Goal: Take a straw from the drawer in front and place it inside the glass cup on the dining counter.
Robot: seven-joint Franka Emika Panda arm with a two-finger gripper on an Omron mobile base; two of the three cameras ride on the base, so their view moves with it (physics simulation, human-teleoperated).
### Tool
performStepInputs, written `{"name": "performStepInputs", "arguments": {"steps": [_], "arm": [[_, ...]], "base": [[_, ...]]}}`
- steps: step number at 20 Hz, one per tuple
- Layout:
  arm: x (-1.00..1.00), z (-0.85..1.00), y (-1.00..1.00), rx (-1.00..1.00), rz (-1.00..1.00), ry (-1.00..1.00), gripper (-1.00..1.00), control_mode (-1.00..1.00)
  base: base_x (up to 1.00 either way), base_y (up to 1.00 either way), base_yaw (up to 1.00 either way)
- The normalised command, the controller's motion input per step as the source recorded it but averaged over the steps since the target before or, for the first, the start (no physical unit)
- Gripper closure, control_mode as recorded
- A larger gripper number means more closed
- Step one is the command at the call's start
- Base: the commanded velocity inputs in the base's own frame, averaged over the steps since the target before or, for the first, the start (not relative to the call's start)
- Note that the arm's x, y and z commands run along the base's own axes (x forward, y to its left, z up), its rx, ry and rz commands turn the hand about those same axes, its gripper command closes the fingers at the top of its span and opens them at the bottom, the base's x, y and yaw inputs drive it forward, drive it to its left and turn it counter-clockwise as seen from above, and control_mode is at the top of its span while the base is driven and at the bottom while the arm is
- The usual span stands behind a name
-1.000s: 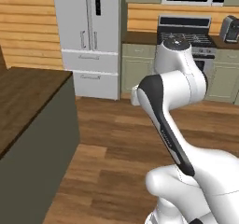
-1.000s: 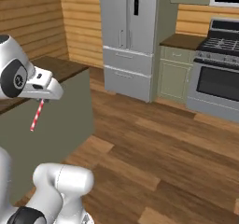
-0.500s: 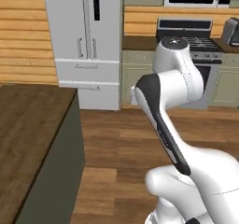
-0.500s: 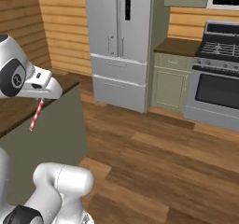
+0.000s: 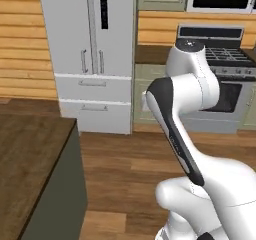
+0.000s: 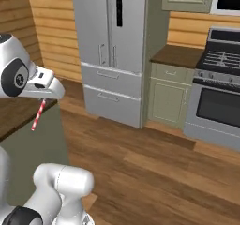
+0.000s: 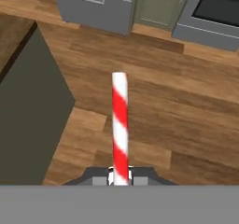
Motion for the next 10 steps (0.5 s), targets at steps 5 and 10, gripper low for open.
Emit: {"name": "performStepInputs", "arguments": {"steps": [5,10], "arm": [[0.0,0.0,0.0,0.0,0.0,0.0,1.0,1.0],[0.0,0.0,0.0,0.0,0.0,0.0,1.0,1.0]], "base": [[1.0,-0.19,0.42],[1.0,-0.13,0.57]]}}
